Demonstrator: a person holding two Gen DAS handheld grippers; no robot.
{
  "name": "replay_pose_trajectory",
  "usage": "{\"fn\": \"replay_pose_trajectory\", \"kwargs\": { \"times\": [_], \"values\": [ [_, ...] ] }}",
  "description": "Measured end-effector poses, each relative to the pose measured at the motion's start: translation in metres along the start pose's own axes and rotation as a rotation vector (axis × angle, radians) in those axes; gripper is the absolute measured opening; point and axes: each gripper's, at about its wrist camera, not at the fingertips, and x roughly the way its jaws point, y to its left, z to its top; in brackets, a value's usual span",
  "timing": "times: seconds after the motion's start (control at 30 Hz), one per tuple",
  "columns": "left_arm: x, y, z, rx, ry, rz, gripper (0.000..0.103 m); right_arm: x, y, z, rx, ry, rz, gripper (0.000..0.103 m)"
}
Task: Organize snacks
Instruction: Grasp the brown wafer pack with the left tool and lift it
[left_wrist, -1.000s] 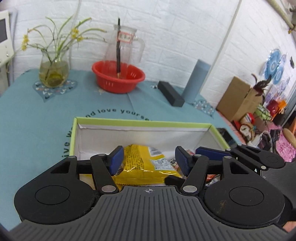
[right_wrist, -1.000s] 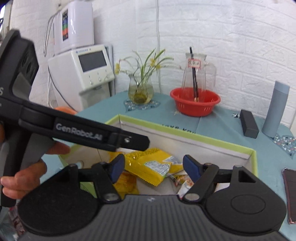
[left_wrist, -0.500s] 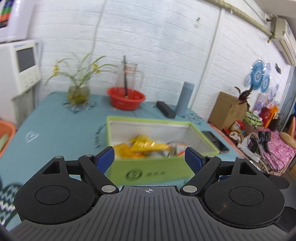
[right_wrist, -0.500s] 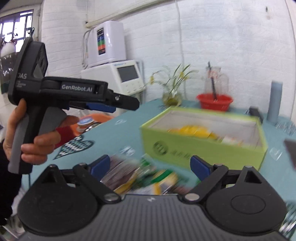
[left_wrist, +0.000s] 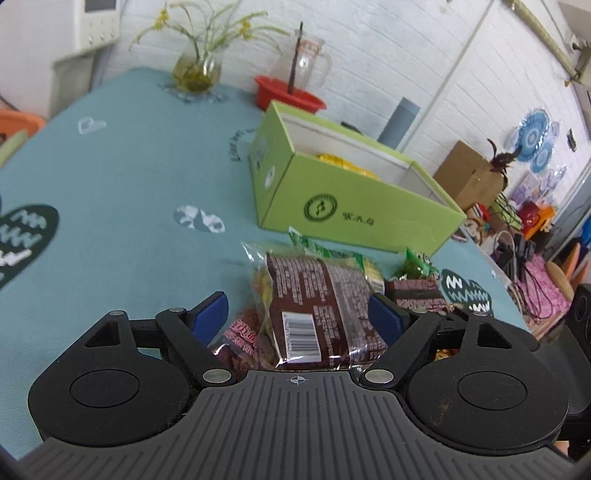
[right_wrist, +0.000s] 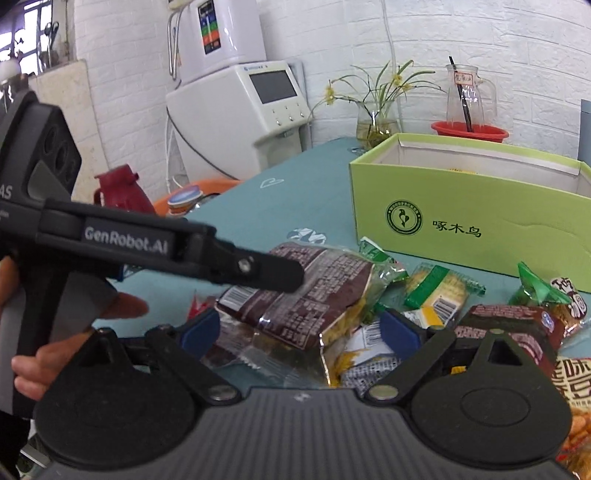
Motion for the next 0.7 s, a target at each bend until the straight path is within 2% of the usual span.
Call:
{"fn": "replay_pose_trajectory", "kwargs": {
  "times": [0.07,0.13,0.17,0.3,0.43,0.57,0.7],
  "values": [
    [0.008,0.004,-0.003,-0.004,0.022,-0.003,0.058,0.006,0.005,0.001,-0.025,0.015,-0.001,0.094],
    [0.006,0.009,-0.004,-0.028,0.015,-0.032,0.037,0.010,0.011,0.002,-0.073,0.025,-0.017,0.083],
    [0.004,0.010,-0.003,-0.044,0.015,-0.031,0.034,0.009,0.013,0.004,-0.078,0.021,-0.013,0.080],
    [-0.010,0.014,-0.004,-0.086,-0.007,-0.019,0.031,0.001,0.013,0.011,-0.039,-0.005,0.029,0.076],
    [-0.024,0.001,0.010,-0.081,-0.057,-0.018,0.031,-0.011,0.018,0.025,-0.070,-0.081,0.009,0.079],
    [-0.021,-0.025,0.056,-0.012,-0.121,-0.035,0.032,-0.018,0.001,0.060,-0.115,-0.158,-0.047,0.081],
    [0.012,-0.046,0.111,0.045,-0.141,-0.067,0.032,-0.007,-0.039,0.106,-0.117,-0.169,-0.111,0.081]
  ]
}}
